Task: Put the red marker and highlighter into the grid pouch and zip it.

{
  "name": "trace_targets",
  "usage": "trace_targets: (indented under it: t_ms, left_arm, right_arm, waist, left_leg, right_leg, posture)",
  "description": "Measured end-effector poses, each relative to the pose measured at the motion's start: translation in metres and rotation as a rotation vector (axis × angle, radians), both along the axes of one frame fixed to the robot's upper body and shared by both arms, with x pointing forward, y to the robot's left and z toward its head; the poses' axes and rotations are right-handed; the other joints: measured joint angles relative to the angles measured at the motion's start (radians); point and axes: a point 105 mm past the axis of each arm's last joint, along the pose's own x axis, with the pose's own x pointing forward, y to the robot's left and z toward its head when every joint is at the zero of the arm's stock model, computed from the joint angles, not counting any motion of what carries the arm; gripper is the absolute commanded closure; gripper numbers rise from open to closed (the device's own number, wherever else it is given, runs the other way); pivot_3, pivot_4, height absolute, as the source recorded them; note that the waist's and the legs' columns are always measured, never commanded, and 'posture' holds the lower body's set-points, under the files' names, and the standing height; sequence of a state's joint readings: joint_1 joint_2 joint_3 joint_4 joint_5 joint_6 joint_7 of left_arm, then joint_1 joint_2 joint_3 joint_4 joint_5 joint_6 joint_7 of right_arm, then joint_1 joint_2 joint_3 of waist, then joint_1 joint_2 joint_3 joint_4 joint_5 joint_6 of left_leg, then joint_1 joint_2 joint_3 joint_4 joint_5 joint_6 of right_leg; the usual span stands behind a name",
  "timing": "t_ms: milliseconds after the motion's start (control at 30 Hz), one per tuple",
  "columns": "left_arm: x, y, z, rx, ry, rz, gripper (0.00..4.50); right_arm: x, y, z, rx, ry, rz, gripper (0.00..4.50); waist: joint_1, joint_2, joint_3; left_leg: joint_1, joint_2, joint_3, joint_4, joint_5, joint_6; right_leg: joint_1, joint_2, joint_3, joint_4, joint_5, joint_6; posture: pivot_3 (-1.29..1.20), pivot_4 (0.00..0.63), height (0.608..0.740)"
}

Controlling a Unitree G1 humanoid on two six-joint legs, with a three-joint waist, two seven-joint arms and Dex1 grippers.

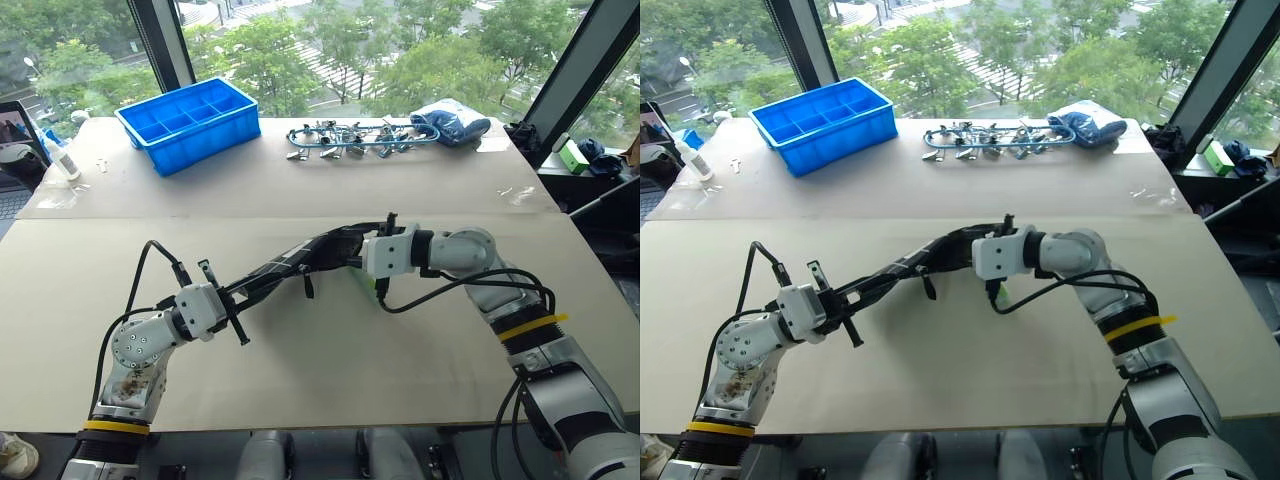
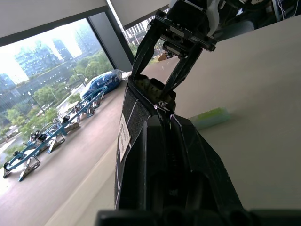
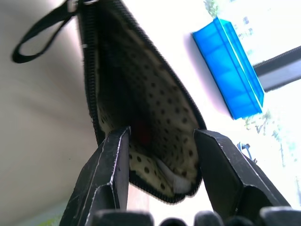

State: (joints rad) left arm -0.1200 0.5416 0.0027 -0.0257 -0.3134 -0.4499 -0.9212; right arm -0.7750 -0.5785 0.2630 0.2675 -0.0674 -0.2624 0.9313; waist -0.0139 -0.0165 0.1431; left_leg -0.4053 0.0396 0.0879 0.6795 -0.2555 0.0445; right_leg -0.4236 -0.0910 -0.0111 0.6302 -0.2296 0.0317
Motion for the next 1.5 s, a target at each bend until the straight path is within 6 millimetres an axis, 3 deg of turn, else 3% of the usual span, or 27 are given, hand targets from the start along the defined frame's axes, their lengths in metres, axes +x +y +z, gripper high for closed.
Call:
trace_targets:
  t_ms: [67,167,300,533,700,867,1367,1400,1500]
  left_arm:
    - [0.000,0.000,0.000,0.001,-0.001,-0.001,4.50]
    - [0.000,0.000,0.000,0.002,-0.001,-0.002,4.50]
    - [-0.001,0.000,0.000,0.000,-0.002,0.003,4.50]
    - [-0.007,0.001,-0.001,0.000,-0.002,0.011,4.50]
    - [-0.008,0.001,-0.002,0.001,0.004,0.020,4.50]
    - [-0.006,0.001,-0.002,0.004,0.003,0.021,4.50]
    - [-0.006,-0.001,-0.004,-0.002,0.002,0.039,4.50]
    - [-0.006,-0.001,-0.004,-0.002,0.002,0.040,4.50]
    - [-0.006,-0.001,-0.003,-0.002,0.001,0.040,4.50]
  right_arm:
    - [-0.001,-0.014,0.012,0.052,0.119,-0.031,2.09]
    - [-0.016,-0.025,0.013,0.113,0.349,-0.012,2.09]
    - [-0.036,-0.049,-0.017,0.173,0.651,-0.065,2.09]
    - [-0.038,-0.081,-0.047,0.150,0.723,-0.357,2.09]
    - [-0.046,-0.056,-0.071,0.149,0.815,-0.443,2.09]
    - [-0.034,-0.039,-0.077,0.167,0.825,-0.551,2.09]
    - [-0.030,-0.018,-0.095,0.105,0.779,-0.628,2.09]
    - [-0.029,-0.017,-0.095,0.100,0.767,-0.626,2.60]
    - [-0.028,-0.016,-0.096,0.095,0.756,-0.621,3.36]
  waist:
    - [0.002,0.000,0.000]
    - [0.006,0.000,0.000]
    - [0.016,0.000,0.000]
    - [0.014,0.000,0.000]
    - [0.012,0.000,0.000]
    - [0.013,0.000,0.000]
    - [0.013,0.000,0.000]
    - [0.012,0.000,0.000]
    - [0.011,0.000,0.000]
  left_leg:
    - [0.000,0.003,-0.001,0.000,0.000,0.000]
    - [0.000,0.003,-0.002,0.000,0.000,0.001]
    - [0.000,0.002,-0.003,0.000,-0.001,0.001]
    - [0.000,0.003,-0.002,0.000,-0.001,0.001]
    - [0.000,0.004,-0.003,0.000,-0.001,0.001]
    - [-0.001,0.003,-0.002,0.001,-0.001,0.001]
    - [0.000,0.000,-0.002,0.001,-0.001,0.001]
    - [0.000,0.000,-0.002,0.001,-0.001,0.001]
    - [0.000,0.000,-0.003,0.001,0.000,0.001]
  right_leg:
    - [0.000,0.000,0.000,0.000,0.000,0.000]
    - [0.001,0.000,-0.001,-0.001,0.000,0.000]
    - [0.001,-0.002,0.000,-0.001,0.000,0.000]
    - [0.000,0.000,0.000,-0.001,0.000,-0.001]
    - [0.000,0.001,0.000,0.000,0.000,-0.001]
    - [0.000,0.000,0.000,0.000,0.000,-0.001]
    - [0.001,0.000,-0.001,-0.001,0.000,-0.001]
    - [0.001,0.000,-0.001,0.000,0.000,-0.001]
    - [0.001,0.001,-0.001,0.000,0.000,-0.001]
  posture:
    - [0.00,0.150,0.740]
    - [0.00,0.150,0.740]
    - [0.00,0.150,0.740]
    - [0.00,0.150,0.740]
    - [0.00,0.150,0.740]
    - [0.00,0.150,0.740]
    - [0.00,0.150,0.740]
    - [0.00,0.150,0.740]
    - [0.00,0.150,0.740]
